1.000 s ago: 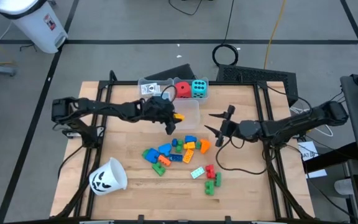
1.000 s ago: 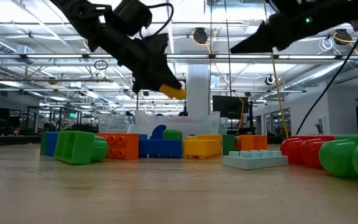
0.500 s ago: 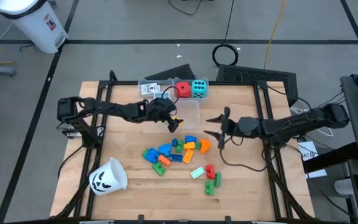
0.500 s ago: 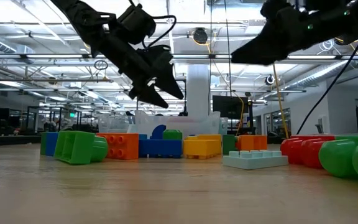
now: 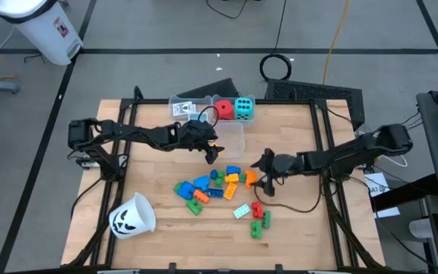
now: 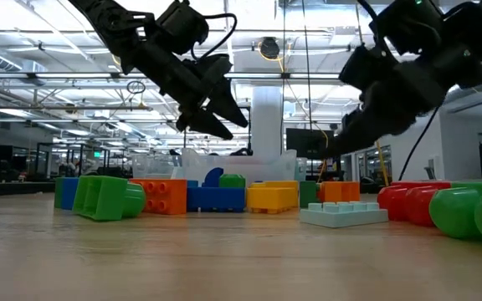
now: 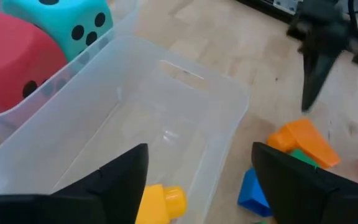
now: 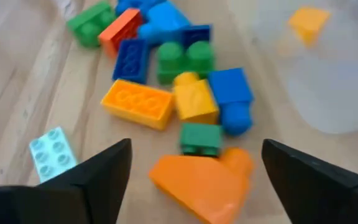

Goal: Pick & Place Toys
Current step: Put the orange game piece into the bottom transparent bin

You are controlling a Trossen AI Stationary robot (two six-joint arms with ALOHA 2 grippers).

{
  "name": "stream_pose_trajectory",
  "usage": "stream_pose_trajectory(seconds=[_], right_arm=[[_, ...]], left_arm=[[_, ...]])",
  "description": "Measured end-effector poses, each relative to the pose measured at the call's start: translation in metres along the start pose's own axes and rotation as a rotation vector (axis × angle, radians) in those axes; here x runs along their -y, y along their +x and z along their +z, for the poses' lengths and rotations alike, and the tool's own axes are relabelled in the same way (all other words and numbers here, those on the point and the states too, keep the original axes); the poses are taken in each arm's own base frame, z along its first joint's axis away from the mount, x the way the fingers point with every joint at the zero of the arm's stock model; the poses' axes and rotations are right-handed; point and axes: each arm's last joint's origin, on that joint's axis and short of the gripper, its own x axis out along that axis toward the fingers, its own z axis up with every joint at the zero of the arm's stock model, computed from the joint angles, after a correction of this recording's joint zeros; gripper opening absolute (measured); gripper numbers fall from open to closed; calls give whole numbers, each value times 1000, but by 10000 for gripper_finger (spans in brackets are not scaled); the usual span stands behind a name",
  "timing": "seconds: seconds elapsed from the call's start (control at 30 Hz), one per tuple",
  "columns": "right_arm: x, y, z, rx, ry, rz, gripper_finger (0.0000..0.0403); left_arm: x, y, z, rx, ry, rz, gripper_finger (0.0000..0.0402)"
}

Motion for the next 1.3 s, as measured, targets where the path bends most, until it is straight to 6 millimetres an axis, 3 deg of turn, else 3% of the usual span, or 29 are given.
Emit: stream_pose_trajectory(seconds=[0.2, 0.57, 0.93, 1.3], right_arm=[[-5, 18, -24, -113, -114, -118, 347], [7, 25, -28, -151, -143, -164, 310], [19, 28, -30, -135, -108, -373, 215], [19, 29, -27, -104, -20, -320, 140]], left_arm=[[0, 0, 0, -1, -3, 0, 286], [7, 0, -2, -7, 3, -16, 291], [7, 0, -2, -6, -21, -16, 290], [7, 0, -2, -6, -20, -16, 292]])
